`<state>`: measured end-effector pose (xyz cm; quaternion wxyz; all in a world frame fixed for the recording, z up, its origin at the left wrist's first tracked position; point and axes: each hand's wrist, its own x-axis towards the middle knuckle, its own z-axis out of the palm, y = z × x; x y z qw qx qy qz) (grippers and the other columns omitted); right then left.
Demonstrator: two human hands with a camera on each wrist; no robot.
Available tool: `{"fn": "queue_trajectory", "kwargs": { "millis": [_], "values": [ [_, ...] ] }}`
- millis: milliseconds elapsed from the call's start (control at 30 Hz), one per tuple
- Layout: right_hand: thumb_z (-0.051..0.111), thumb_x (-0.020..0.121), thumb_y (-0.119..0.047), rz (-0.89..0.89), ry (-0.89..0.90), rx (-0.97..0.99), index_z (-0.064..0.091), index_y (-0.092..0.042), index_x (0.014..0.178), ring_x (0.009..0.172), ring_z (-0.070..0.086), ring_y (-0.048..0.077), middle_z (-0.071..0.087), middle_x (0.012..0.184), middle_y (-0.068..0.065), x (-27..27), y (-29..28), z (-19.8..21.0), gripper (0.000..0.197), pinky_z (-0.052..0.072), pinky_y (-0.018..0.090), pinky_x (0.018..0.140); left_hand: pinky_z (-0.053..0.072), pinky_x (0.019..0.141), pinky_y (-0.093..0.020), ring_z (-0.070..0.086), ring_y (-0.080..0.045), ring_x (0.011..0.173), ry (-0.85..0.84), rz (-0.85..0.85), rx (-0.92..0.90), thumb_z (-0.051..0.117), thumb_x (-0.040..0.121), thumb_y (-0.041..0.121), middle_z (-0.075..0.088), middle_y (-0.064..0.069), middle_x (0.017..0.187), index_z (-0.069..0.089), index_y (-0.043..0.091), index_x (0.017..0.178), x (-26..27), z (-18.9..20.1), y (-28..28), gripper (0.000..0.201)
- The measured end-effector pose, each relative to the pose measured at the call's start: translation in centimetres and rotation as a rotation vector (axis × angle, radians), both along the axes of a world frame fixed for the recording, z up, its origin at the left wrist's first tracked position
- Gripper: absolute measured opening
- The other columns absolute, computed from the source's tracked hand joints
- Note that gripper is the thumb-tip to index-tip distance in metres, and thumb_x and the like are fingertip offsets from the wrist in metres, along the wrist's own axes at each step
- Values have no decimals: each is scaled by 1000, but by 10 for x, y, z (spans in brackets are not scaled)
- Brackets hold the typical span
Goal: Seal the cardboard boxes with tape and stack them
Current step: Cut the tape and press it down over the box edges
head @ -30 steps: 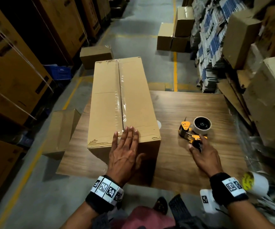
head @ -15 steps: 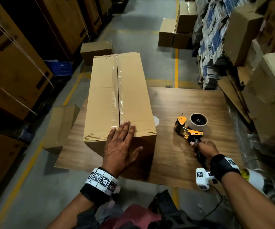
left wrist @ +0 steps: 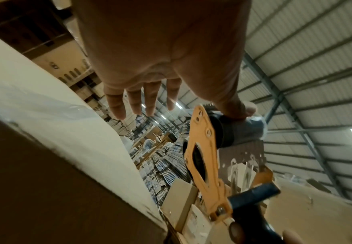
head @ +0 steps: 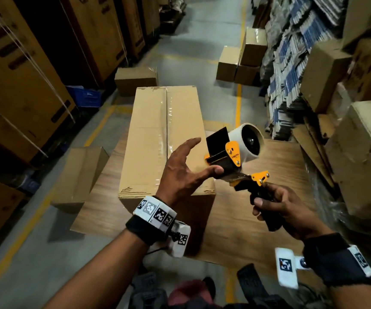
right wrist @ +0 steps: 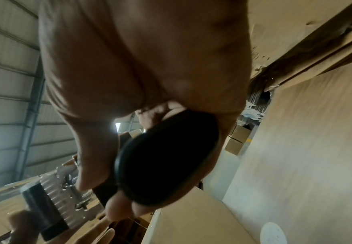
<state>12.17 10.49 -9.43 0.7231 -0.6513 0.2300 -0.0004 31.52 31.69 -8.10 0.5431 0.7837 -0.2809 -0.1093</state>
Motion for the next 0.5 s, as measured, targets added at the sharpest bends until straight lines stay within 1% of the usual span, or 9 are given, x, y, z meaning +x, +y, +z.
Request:
{"fn": "queue_trajectory", "kwargs": {
  "millis": [67,100,133,200,233,300,367,433,500],
  "values": [
    [76,76,-7,-34,-15,-28,68,-1,116,70,68,23,68,84,15,4,5,7,42,54,27,57,47,109,-27,51,-2,134,-42,-4,-63,86,62,72,56,12,148,56,32,146,3,-3,10,98],
    [77,74,-7,-41,-24,-56,69,-4,116,71,69,26,70,86,17,6,7,8,42,55,28,59,49,103,-22,54,-1,129,-93,-21,-71,89,63,66,59,11,144,59,28,144,3,-6,16,95],
    [80,74,-7,-38,-32,-87,71,-9,115,75,70,32,71,90,18,8,8,9,43,57,32,63,51,97,-20,58,-2,123,-134,-42,-68,91,63,60,62,10,139,61,25,142,3,-10,23,91],
    [85,73,-2,-20,-34,-141,74,-18,112,85,70,43,72,99,20,13,9,7,43,56,45,69,55,84,-23,66,-5,108,-108,-73,-44,95,62,48,67,10,131,66,23,137,1,-17,36,85],
    [86,73,0,-11,-31,-159,74,-19,110,85,71,42,73,98,18,16,10,7,43,54,47,68,58,77,-28,69,-8,100,-52,-78,-36,96,60,44,70,10,127,68,23,134,1,-20,42,82],
    [87,71,2,11,-25,-182,72,-14,107,78,71,29,75,93,12,23,13,9,41,54,35,60,60,70,-34,72,-12,88,70,-86,-35,96,58,42,73,10,118,70,24,131,0,-22,55,79],
    [86,71,6,43,-27,-175,69,-7,106,68,68,13,74,85,6,30,16,14,41,51,21,53,62,70,-34,72,-12,82,114,-99,-28,95,57,43,75,8,111,70,27,129,0,-23,66,78],
    [84,71,10,72,-30,-160,68,-2,108,61,64,9,72,81,4,35,18,15,42,49,19,50,61,71,-31,71,-11,79,128,-110,-30,99,60,34,76,8,107,70,28,129,1,-27,75,75],
    [87,70,6,95,-25,-164,68,-1,108,59,63,11,71,84,7,41,19,14,44,47,23,49,61,72,-30,71,-10,82,145,-124,-6,101,62,25,76,10,108,69,31,130,2,-32,84,75]
  ]
}}
